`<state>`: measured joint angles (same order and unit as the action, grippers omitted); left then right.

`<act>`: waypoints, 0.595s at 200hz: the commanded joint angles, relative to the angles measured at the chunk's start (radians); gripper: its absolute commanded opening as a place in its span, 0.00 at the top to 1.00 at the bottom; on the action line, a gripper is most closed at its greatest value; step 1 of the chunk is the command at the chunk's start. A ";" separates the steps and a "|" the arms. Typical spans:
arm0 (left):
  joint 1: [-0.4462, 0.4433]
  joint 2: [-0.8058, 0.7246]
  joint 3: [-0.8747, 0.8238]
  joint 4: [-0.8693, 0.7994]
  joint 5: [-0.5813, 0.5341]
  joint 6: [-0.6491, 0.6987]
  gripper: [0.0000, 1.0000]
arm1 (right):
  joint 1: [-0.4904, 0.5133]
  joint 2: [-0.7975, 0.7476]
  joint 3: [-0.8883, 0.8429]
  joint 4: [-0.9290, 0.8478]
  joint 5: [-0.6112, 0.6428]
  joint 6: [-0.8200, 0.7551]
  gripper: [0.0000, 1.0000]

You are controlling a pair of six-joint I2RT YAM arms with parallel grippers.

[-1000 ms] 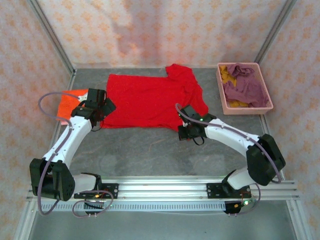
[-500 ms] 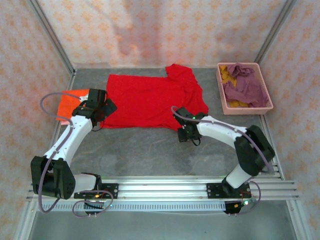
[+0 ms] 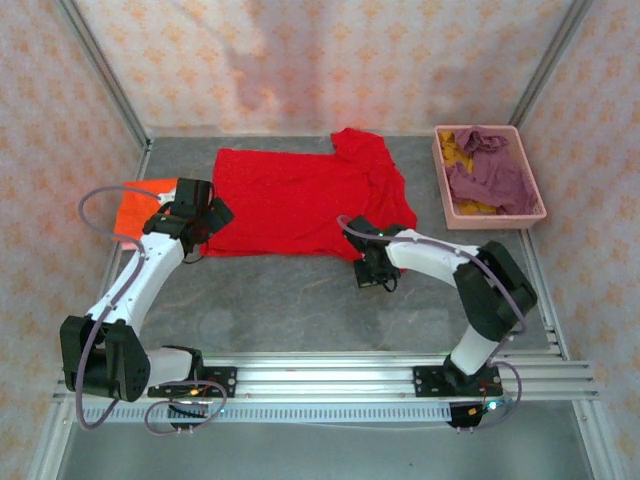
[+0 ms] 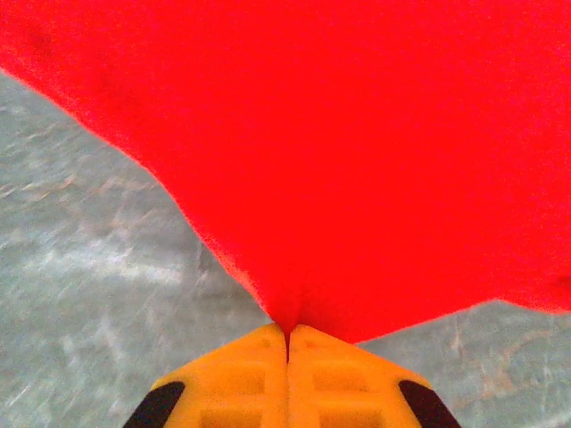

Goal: Fold and stack the t-shirts

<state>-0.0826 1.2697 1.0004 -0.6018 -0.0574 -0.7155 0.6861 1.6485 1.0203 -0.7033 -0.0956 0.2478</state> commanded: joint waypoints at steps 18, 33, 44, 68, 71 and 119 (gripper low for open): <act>0.009 -0.023 -0.024 -0.015 -0.024 -0.002 0.00 | 0.088 -0.133 -0.012 -0.151 -0.072 0.064 1.00; 0.009 -0.032 -0.039 -0.014 -0.027 -0.005 0.00 | 0.136 -0.159 -0.015 -0.175 -0.088 0.113 1.00; 0.009 -0.031 -0.045 -0.011 -0.025 -0.002 0.00 | 0.177 -0.168 -0.013 -0.187 -0.097 0.147 1.00; 0.009 -0.020 -0.042 -0.005 -0.018 0.005 0.00 | 0.277 -0.157 0.017 -0.202 -0.117 0.220 1.00; 0.009 -0.018 -0.041 -0.004 -0.017 0.006 0.00 | 0.289 -0.154 0.022 -0.200 -0.124 0.231 1.00; 0.011 -0.016 -0.040 -0.001 -0.011 0.014 0.00 | 0.404 -0.068 0.106 -0.141 -0.226 0.302 1.00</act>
<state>-0.0826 1.2629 0.9646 -0.6014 -0.0597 -0.7124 1.0569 1.5406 1.0676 -0.8505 -0.2592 0.4900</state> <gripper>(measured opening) 0.997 0.044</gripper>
